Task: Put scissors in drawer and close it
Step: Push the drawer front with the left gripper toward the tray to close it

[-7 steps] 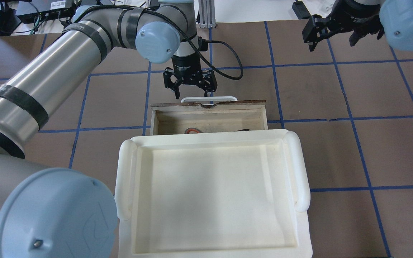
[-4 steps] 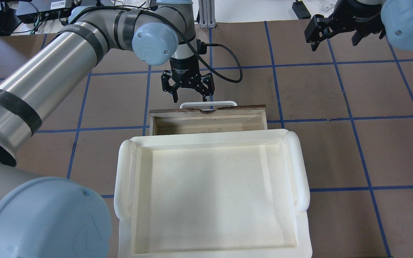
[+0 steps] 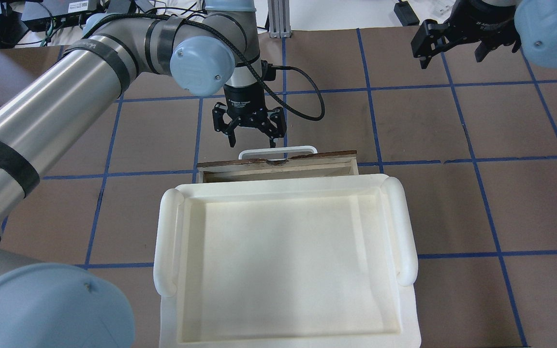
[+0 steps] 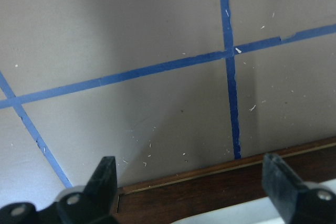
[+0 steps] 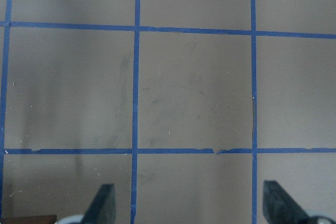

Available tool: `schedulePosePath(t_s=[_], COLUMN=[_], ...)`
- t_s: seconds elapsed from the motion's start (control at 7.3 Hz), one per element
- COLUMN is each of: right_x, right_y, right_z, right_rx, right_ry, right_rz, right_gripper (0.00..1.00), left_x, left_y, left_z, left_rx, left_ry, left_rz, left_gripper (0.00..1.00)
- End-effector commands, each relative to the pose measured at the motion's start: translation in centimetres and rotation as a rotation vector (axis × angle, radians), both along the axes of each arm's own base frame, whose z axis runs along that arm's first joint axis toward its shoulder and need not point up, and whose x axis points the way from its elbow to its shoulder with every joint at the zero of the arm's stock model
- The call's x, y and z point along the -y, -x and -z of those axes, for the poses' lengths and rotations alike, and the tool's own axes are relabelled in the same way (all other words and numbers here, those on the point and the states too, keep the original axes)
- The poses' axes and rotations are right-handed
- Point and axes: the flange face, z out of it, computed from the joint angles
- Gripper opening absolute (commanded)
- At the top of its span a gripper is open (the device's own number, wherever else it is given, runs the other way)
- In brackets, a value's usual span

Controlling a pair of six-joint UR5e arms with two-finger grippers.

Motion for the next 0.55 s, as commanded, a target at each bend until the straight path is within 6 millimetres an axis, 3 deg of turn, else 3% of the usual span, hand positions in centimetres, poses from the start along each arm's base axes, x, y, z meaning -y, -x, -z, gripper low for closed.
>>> schedulePosePath(t_s=[0.0,0.41], right_x=[0.0,0.0], right_y=[0.1,0.1], right_z=[0.0,0.0], right_rx=[-0.001,-0.001], right_ry=[-0.003,-0.003], right_rz=[0.002,0.002], right_gripper=[1.0,1.0], left_x=[-1.6,-4.0], left_y=[-0.3,-0.8], left_z=[-0.4,-1.3], left_rx=[0.0,0.004], left_ry=[-0.011,-0.026], left_rz=[0.002,0.005], left_gripper=[1.0,1.0])
